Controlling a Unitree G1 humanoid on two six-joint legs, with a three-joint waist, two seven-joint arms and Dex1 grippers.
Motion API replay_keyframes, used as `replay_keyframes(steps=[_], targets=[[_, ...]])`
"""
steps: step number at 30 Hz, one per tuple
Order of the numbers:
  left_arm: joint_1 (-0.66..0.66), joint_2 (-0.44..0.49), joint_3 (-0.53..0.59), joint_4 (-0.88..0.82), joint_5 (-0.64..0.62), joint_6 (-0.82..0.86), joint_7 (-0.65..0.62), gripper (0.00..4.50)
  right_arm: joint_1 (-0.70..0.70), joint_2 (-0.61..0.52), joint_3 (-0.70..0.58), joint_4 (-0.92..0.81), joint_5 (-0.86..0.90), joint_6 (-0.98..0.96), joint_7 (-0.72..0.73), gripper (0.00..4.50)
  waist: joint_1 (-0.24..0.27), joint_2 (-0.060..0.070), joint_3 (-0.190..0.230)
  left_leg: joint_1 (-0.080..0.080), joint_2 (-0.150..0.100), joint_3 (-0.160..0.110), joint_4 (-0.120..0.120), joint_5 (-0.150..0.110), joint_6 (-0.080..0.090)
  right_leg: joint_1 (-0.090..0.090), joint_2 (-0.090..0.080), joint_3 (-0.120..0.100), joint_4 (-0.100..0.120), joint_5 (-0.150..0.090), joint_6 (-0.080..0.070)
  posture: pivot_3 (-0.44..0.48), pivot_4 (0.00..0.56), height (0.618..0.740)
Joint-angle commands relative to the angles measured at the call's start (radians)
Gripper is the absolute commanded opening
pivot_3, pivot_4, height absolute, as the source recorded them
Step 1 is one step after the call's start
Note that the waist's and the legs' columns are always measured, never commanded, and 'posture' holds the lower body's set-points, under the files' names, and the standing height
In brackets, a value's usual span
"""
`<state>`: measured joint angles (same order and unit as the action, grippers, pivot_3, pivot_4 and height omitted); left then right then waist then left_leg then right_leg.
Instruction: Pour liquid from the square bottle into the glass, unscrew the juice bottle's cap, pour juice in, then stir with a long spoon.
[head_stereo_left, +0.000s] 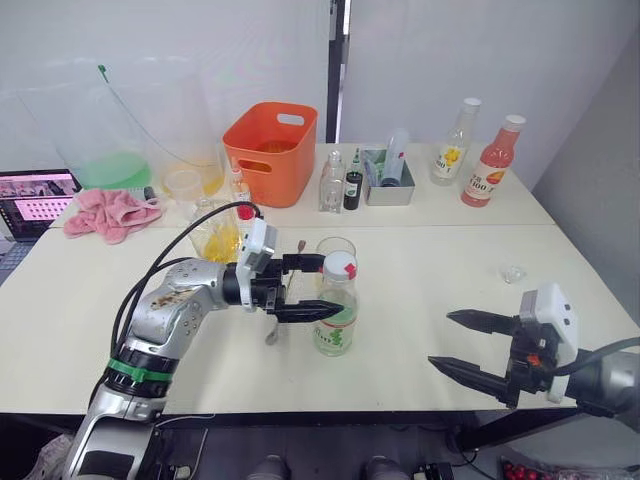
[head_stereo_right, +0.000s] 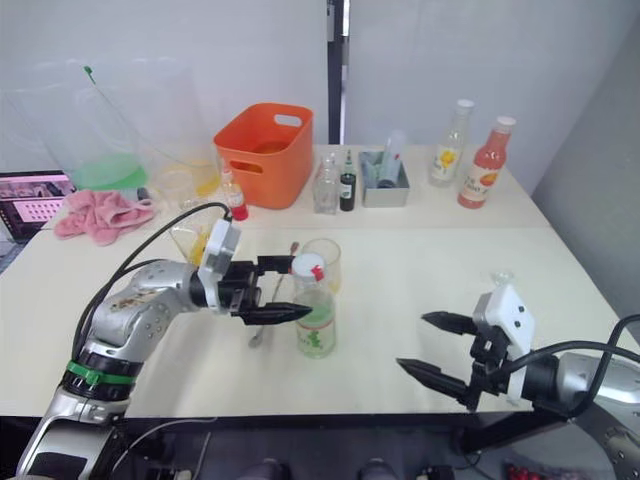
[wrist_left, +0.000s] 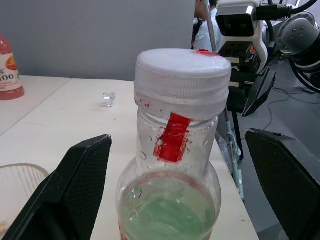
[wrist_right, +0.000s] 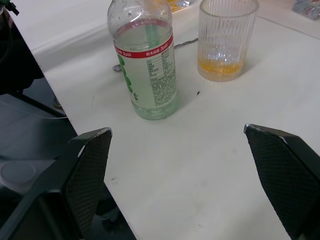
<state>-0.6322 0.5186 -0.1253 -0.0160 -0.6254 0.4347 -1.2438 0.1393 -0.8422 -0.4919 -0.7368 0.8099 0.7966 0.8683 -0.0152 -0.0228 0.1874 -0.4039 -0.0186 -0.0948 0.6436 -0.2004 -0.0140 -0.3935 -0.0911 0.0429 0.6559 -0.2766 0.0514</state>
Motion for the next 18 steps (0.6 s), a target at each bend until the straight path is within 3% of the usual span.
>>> replay_keyframes(steps=[1,4,10,14,18], targets=[[-0.036,-0.03,-0.025,0.005,0.013,-0.001,-0.026,4.5,-0.008,0.0,-0.02,-0.057,0.043,0.0,-0.053,4.49,0.002,0.0,0.0,0.0,0.0,0.0,0.0,0.0,0.0,0.0,0.0,0.0,0.0,0.0,0.0,0.0,0.15,0.74],[-0.047,-0.052,-0.031,0.012,0.019,0.008,-0.022,4.5,-0.021,-0.005,-0.008,-0.074,0.072,0.012,-0.095,4.49,0.002,0.0,0.0,0.0,0.0,0.0,0.0,0.0,0.0,0.001,0.0,0.0,-0.001,0.0,0.0,0.0,0.15,0.74],[-0.053,-0.061,-0.024,0.017,0.028,0.014,-0.022,2.67,-0.041,-0.008,0.005,-0.076,0.118,0.0,-0.13,4.5,0.001,0.0,0.0,0.0,0.0,0.0,0.0,0.0,0.0,0.001,0.0,0.0,-0.001,0.0,0.0,0.0,0.15,0.74],[-0.054,-0.06,-0.026,0.02,0.047,0.01,-0.027,1.45,-0.199,0.007,0.042,-0.059,0.227,-0.006,-0.198,4.5,-0.001,0.0,0.0,0.001,0.0,0.0,0.0,0.0,0.0,0.002,0.0,0.0,-0.001,0.0,0.0,0.0,0.15,0.74],[-0.049,-0.059,-0.027,0.022,0.061,0.002,-0.028,1.35,-0.376,0.009,0.129,-0.039,0.316,0.029,-0.297,4.5,-0.002,-0.001,0.0,0.002,-0.001,-0.002,0.0,0.0,0.0,0.003,0.0,0.0,-0.001,0.0,0.001,0.0,0.15,0.74]])
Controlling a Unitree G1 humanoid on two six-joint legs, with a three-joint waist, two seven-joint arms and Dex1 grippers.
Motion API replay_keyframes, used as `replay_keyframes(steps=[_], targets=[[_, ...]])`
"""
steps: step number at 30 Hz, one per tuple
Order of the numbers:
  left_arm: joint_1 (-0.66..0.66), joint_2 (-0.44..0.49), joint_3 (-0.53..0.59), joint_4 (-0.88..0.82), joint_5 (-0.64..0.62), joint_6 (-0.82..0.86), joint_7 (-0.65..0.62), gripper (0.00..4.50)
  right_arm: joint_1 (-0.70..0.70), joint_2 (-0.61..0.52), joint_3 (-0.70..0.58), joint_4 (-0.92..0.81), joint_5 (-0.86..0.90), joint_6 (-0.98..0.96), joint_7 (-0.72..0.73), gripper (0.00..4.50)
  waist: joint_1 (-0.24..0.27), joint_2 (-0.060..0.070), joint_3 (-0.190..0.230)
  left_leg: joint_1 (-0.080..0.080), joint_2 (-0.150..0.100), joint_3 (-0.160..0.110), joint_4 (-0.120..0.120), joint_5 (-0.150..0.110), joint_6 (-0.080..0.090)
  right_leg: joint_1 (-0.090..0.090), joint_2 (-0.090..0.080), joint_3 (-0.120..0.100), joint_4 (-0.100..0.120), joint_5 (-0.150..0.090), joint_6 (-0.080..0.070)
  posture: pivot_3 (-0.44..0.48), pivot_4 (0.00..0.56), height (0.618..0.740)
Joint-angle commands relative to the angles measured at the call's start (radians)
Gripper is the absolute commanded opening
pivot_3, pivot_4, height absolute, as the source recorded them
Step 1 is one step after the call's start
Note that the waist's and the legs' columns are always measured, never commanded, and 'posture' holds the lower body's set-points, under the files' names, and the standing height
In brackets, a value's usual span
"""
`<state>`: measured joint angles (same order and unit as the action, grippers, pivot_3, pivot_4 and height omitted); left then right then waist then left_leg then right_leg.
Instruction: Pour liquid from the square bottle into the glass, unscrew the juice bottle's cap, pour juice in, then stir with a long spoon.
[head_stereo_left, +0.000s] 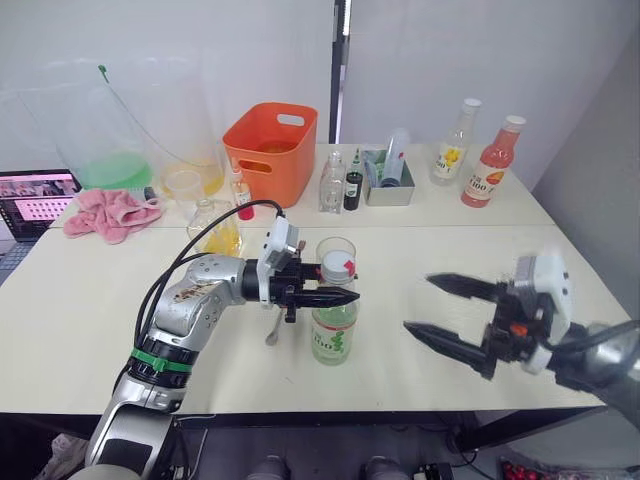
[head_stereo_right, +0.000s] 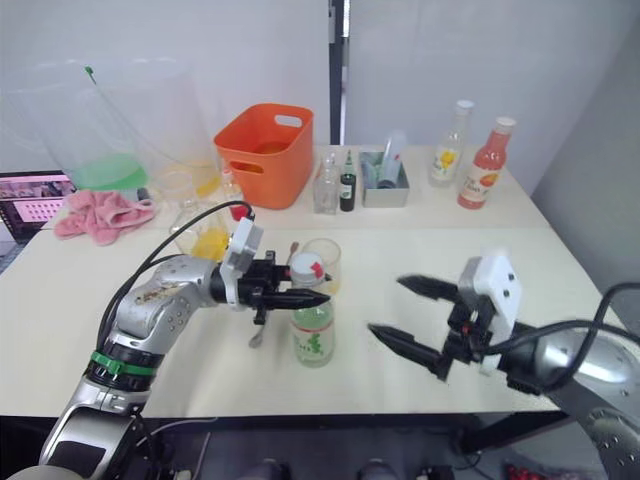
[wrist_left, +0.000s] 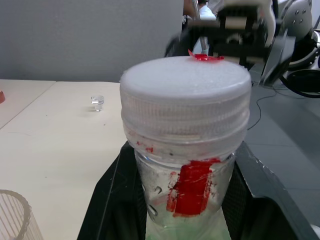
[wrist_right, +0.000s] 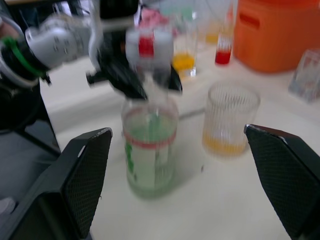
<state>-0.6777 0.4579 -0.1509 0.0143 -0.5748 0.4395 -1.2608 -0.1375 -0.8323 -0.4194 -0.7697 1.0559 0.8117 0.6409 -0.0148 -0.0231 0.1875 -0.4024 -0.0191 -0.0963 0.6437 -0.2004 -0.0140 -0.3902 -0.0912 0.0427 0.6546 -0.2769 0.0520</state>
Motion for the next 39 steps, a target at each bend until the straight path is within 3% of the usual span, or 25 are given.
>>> replay_keyframes(steps=[1,8,20,25,29,36,39], targets=[[-0.002,0.003,-0.002,-0.008,0.014,-0.006,-0.01,1.35,-0.135,0.0,0.081,-0.003,0.082,0.023,-0.093,4.5,-0.002,0.0,0.0,0.0,0.0,0.0,0.0,0.0,0.0,0.0,0.0,0.0,0.0,0.0,0.0,0.0,0.15,0.74],[0.016,-0.003,0.004,-0.03,0.017,-0.006,0.002,1.35,-0.336,0.049,0.247,0.035,0.102,0.073,-0.264,4.5,0.0,0.0,0.0,-0.001,0.0,-0.001,0.0,0.0,0.0,0.0,0.0,0.0,0.0,0.0,0.0,0.0,0.15,0.74],[0.042,-0.019,-0.004,-0.051,0.034,-0.021,0.009,1.35,-0.453,0.11,0.423,0.096,-0.033,0.114,-0.306,4.5,0.0,0.0,0.0,-0.001,-0.001,-0.002,0.0,0.0,0.0,-0.001,0.0,0.0,0.0,0.0,0.0,0.0,0.15,0.74],[0.04,-0.016,-0.01,-0.051,0.041,-0.027,0.004,1.35,-0.451,0.128,0.44,0.11,-0.058,0.112,-0.279,3.02,0.0,0.0,0.0,-0.001,-0.001,-0.002,0.0,0.0,0.0,-0.001,0.0,0.0,0.0,0.0,0.0,0.0,0.15,0.74],[0.05,-0.003,-0.015,-0.064,0.05,-0.03,-0.007,1.34,-0.465,0.131,0.472,0.122,-0.054,0.079,-0.128,1.74,-0.001,0.0,0.0,-0.001,-0.001,-0.002,0.0,0.0,0.0,-0.001,0.0,0.0,0.0,0.0,0.0,0.0,0.15,0.74],[0.055,0.02,-0.009,-0.071,0.055,-0.044,-0.014,1.29,-0.579,0.111,0.565,0.319,-0.18,-0.023,0.236,1.73,-0.005,0.0,0.0,0.0,0.0,-0.001,0.0,0.0,0.0,-0.001,0.001,0.0,0.001,0.0,0.0,0.0,0.15,0.74],[0.073,0.034,0.0,-0.082,0.063,-0.054,-0.001,1.29,-0.66,0.105,0.646,0.483,-0.292,-0.138,0.482,1.73,-0.011,0.0,0.0,0.001,0.0,-0.001,0.0,0.0,0.0,-0.001,0.001,0.0,0.001,0.0,0.0,0.0,0.15,0.74]])
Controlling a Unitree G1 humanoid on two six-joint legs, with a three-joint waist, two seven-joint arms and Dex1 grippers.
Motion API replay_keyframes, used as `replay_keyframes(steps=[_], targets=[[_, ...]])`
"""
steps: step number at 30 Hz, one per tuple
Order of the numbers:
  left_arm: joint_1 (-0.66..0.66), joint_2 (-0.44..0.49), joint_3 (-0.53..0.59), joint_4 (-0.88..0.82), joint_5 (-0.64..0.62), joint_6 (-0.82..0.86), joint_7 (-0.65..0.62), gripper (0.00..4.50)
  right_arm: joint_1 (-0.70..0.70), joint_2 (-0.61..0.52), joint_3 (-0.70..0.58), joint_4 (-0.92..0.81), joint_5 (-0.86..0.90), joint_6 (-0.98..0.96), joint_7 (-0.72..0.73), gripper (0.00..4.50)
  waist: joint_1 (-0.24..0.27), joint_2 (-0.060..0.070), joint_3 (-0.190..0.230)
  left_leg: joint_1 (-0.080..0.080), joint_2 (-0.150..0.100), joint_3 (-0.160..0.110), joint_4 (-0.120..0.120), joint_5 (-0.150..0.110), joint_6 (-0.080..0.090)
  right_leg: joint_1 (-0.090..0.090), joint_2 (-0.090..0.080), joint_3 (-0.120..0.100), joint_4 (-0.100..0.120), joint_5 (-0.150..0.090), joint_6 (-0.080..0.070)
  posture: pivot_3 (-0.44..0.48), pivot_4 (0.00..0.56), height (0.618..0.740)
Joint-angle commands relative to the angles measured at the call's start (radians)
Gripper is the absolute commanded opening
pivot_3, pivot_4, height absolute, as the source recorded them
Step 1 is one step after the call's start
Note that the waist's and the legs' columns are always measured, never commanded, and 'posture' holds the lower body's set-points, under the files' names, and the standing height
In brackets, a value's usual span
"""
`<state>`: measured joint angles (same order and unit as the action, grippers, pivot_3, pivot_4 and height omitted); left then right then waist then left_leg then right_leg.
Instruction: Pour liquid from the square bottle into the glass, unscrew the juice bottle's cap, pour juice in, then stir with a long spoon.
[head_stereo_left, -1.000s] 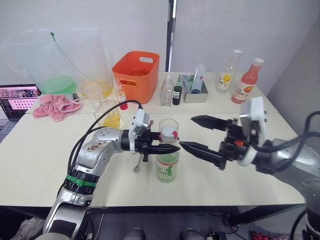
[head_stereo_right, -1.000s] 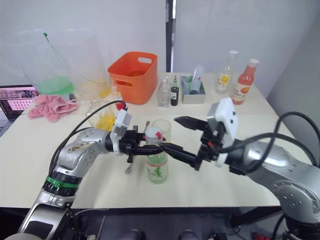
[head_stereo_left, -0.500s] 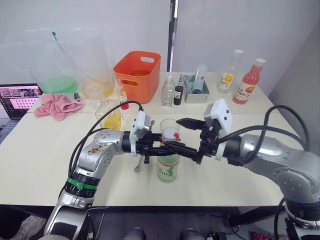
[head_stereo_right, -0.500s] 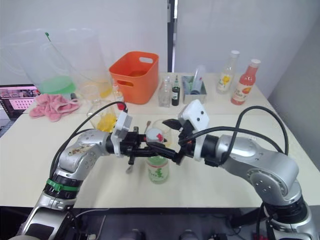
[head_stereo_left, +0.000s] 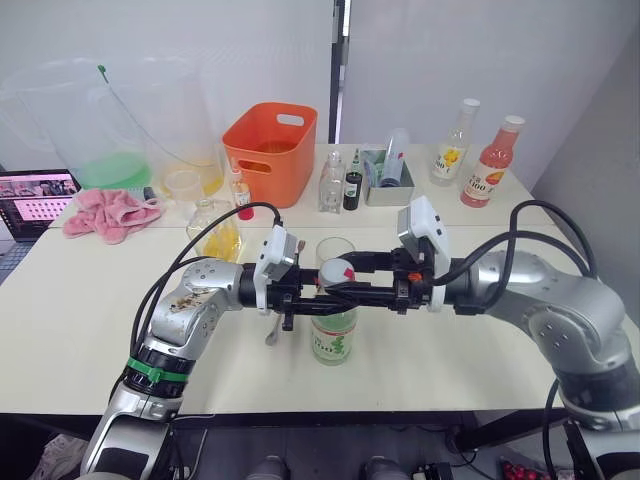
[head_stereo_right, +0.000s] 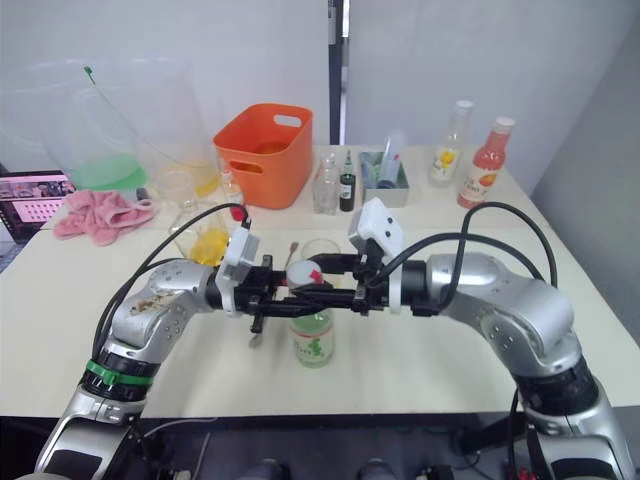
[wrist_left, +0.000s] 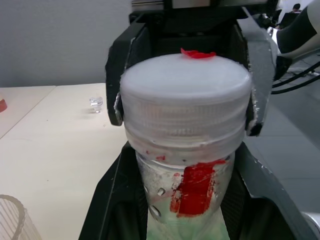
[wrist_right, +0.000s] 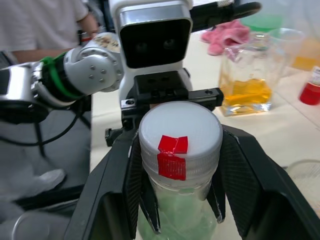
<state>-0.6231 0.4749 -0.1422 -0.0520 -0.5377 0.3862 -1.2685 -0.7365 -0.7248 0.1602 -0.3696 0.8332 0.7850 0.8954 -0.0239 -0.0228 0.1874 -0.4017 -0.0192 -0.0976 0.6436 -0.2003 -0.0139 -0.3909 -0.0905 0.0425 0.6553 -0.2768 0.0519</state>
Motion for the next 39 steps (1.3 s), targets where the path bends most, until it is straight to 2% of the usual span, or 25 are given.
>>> replay_keyframes(steps=[1,5,7,9,11,13,16,17,21,26,30,36,39], targets=[[0.026,0.021,-0.008,-0.022,0.027,-0.002,0.011,1.29,-0.086,-0.003,0.095,0.134,-0.115,-0.166,0.306,1.73,-0.004,0.0,0.0,0.0,0.0,0.0,0.0,0.0,0.0,0.0,0.0,0.0,0.0,0.0,0.0,0.0,0.15,0.74],[0.056,0.034,-0.004,-0.058,0.025,-0.001,0.025,1.27,-0.213,0.032,0.192,0.403,-0.256,-0.366,0.629,1.73,-0.014,0.0,0.0,0.001,0.0,0.0,0.0,0.0,0.0,0.001,0.0,0.0,0.0,0.0,0.0,0.0,0.15,0.74],[0.068,0.038,-0.004,-0.07,0.026,-0.003,0.028,1.26,-0.267,0.055,0.216,0.508,-0.284,-0.418,0.704,1.73,-0.017,0.0,0.0,0.003,0.0,0.0,0.0,0.0,0.0,0.002,0.0,0.0,0.0,0.0,0.0,0.0,0.15,0.74],[0.075,0.039,-0.006,-0.075,0.032,-0.01,0.036,1.26,-0.32,0.055,0.249,0.582,-0.265,-0.438,0.718,1.73,-0.017,0.0,0.0,0.003,0.0,0.0,0.0,0.0,0.0,0.002,0.0,0.0,0.001,0.0,0.0,0.0,0.15,0.74],[0.078,0.038,-0.007,-0.078,0.036,-0.013,0.044,1.26,-0.363,0.042,0.276,0.633,-0.238,-0.451,0.719,2.77,-0.016,0.0,0.0,0.003,0.0,-0.001,0.0,0.0,0.0,0.002,0.0,0.0,0.001,0.0,0.0,0.0,0.15,0.74],[0.082,0.036,-0.007,-0.082,0.035,-0.014,0.048,1.26,-0.386,0.019,0.286,0.648,-0.199,-0.425,0.719,3.48,-0.013,0.0,0.0,0.003,0.0,-0.002,0.0,0.0,0.0,0.002,-0.001,-0.001,0.001,0.0,0.0,0.0,0.15,0.74],[0.09,0.032,-0.014,-0.081,0.04,-0.026,0.05,1.26,-0.381,-0.007,0.248,0.642,-0.182,-0.382,0.719,4.45,-0.013,0.0,0.0,0.002,-0.001,-0.002,0.0,0.0,0.0,0.0,-0.001,0.0,0.001,0.0,0.0,0.0,0.15,0.74],[0.093,0.03,-0.016,-0.081,0.042,-0.03,0.052,1.26,-0.371,-0.009,0.23,0.637,-0.188,-0.379,0.719,4.5,-0.013,0.0,0.0,0.001,-0.001,-0.002,0.0,0.0,0.0,0.0,-0.001,0.0,0.001,0.0,0.0,0.0,0.15,0.74],[0.074,0.0,-0.028,-0.042,0.043,-0.05,0.051,1.26,-0.157,-0.077,-0.024,0.339,-0.029,-0.187,0.483,4.5,0.004,0.0,0.0,0.001,-0.001,-0.004,-0.001,0.0,0.0,0.001,-0.001,-0.001,0.001,0.0,0.0,0.0,0.15,0.74],[0.055,-0.022,-0.04,-0.002,0.046,-0.069,0.039,1.26,0.023,-0.058,-0.189,0.016,0.064,-0.028,0.152,4.5,0.01,0.001,-0.001,0.0,-0.001,-0.002,0.0,0.0,0.0,-0.001,-0.002,0.0,0.001,0.0,0.0,0.0,0.15,0.74],[0.042,-0.042,-0.052,0.031,0.049,-0.086,0.025,1.26,0.12,-0.003,-0.214,-0.204,0.049,0.027,-0.098,4.5,0.011,0.001,-0.001,0.001,-0.001,-0.002,0.0,0.0,0.0,0.001,-0.001,0.0,0.0,0.0,0.0,0.0,0.15,0.74],[0.023,-0.067,-0.065,0.063,0.055,-0.101,0.008,1.26,0.16,0.07,-0.213,-0.32,0.081,0.13,-0.348,4.5,0.018,0.001,-0.001,0.001,-0.002,-0.002,0.001,0.0,0.0,0.002,-0.002,-0.001,0.0,0.0,0.0,0.0,0.15,0.74],[0.021,-0.07,-0.067,0.067,0.056,-0.102,-0.003,1.26,0.182,0.082,-0.226,-0.337,0.095,0.161,-0.418,4.5,0.02,0.0,-0.001,0.001,-0.002,-0.003,0.001,0.0,0.0,0.002,-0.002,0.0,0.0,0.0,0.0,0.0,0.15,0.74]])
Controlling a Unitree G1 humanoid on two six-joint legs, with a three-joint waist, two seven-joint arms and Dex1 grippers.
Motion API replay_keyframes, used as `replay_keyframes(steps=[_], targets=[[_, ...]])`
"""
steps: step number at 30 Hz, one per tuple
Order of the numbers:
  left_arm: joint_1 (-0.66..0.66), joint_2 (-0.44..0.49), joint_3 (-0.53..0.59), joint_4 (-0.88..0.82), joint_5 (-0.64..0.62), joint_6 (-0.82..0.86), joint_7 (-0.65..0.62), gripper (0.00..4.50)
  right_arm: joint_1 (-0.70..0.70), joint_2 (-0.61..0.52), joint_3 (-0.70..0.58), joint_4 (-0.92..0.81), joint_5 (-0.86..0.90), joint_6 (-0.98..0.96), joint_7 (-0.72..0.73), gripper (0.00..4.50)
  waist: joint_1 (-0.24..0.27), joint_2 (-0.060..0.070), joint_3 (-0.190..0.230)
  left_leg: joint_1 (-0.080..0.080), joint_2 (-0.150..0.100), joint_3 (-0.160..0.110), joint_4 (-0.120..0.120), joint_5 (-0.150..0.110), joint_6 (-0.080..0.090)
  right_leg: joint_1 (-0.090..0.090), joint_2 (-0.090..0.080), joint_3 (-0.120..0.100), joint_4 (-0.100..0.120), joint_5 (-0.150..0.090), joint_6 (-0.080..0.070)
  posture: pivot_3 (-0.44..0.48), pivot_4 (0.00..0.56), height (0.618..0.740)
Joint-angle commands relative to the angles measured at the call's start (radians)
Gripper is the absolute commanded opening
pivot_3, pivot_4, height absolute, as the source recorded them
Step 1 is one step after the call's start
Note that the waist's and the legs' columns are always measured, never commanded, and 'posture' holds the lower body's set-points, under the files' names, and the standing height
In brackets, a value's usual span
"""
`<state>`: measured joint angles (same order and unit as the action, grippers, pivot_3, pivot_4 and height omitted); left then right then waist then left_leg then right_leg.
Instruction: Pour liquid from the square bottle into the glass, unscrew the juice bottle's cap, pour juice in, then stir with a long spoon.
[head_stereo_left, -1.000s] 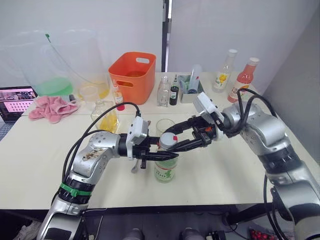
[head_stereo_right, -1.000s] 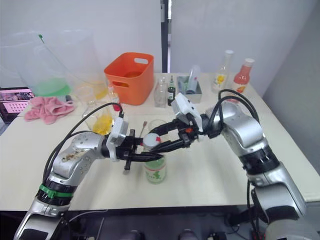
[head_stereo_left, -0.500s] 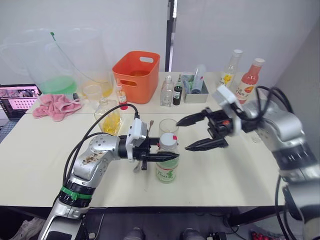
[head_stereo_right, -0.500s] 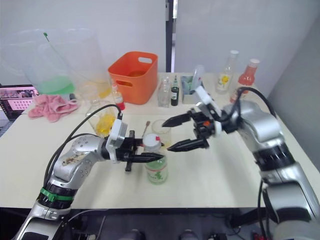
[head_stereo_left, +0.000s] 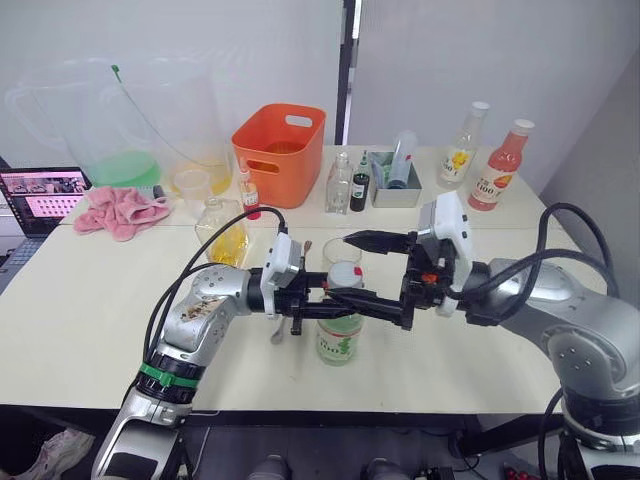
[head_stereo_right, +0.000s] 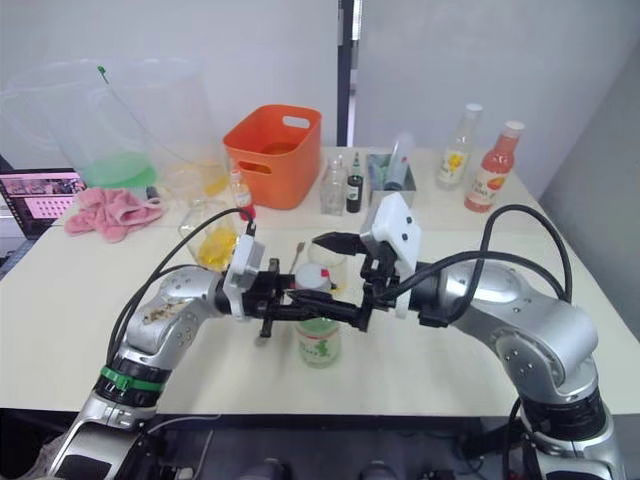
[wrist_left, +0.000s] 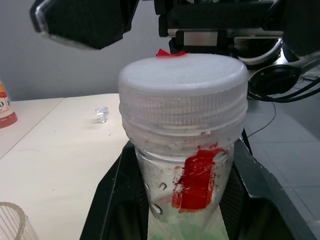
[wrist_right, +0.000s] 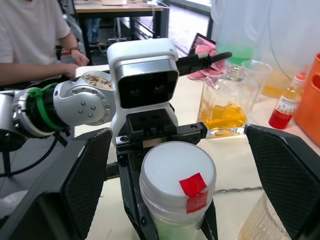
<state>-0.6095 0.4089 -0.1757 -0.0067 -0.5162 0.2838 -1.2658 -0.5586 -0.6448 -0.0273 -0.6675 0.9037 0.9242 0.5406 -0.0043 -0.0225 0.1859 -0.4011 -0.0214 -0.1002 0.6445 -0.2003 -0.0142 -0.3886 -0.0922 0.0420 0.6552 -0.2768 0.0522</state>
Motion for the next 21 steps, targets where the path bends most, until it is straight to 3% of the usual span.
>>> replay_keyframes(steps=[1,10,14,18,21], targets=[[0.007,-0.004,-0.034,0.023,0.036,0.0,-0.007,1.26,0.004,0.003,-0.042,-0.042,0.031,0.024,-0.072,4.5,0.0,0.0,0.0,0.0,0.0,0.0,0.0,0.0,0.0,0.0,0.0,0.0,0.0,0.0,0.0,0.0,0.15,0.74],[0.004,-0.001,-0.025,0.03,0.044,-0.013,-0.007,1.24,0.001,-0.021,-0.015,-0.023,0.055,0.015,-0.024,1.71,0.0,0.0,0.0,0.0,0.0,0.0,0.0,0.0,0.0,0.0,0.0,0.0,-0.001,0.0,0.0,0.0,0.15,0.74],[0.017,0.005,-0.023,0.014,0.046,-0.013,0.003,1.24,-0.02,-0.055,0.041,0.061,0.002,-0.065,0.168,1.69,-0.002,0.0,0.0,0.0,0.0,0.0,0.0,0.0,0.0,0.001,0.0,0.0,-0.001,0.0,0.0,0.0,0.15,0.74],[0.021,0.01,-0.03,-0.007,0.052,-0.01,0.007,1.24,-0.098,-0.073,0.153,0.277,-0.126,-0.243,0.487,1.69,-0.008,0.0,0.0,0.001,0.0,0.001,0.0,0.0,0.0,0.001,0.0,0.0,-0.001,0.0,0.0,0.0,0.15,0.74],[0.029,0.012,-0.031,-0.027,0.057,-0.014,0.018,1.24,-0.247,-0.044,0.253,0.512,-0.24,-0.381,0.723,1.69,-0.014,0.0,0.0,0.002,0.001,0.001,0.0,0.0,0.0,0.001,0.001,0.0,-0.001,0.0,0.0,0.0,0.15,0.74]])
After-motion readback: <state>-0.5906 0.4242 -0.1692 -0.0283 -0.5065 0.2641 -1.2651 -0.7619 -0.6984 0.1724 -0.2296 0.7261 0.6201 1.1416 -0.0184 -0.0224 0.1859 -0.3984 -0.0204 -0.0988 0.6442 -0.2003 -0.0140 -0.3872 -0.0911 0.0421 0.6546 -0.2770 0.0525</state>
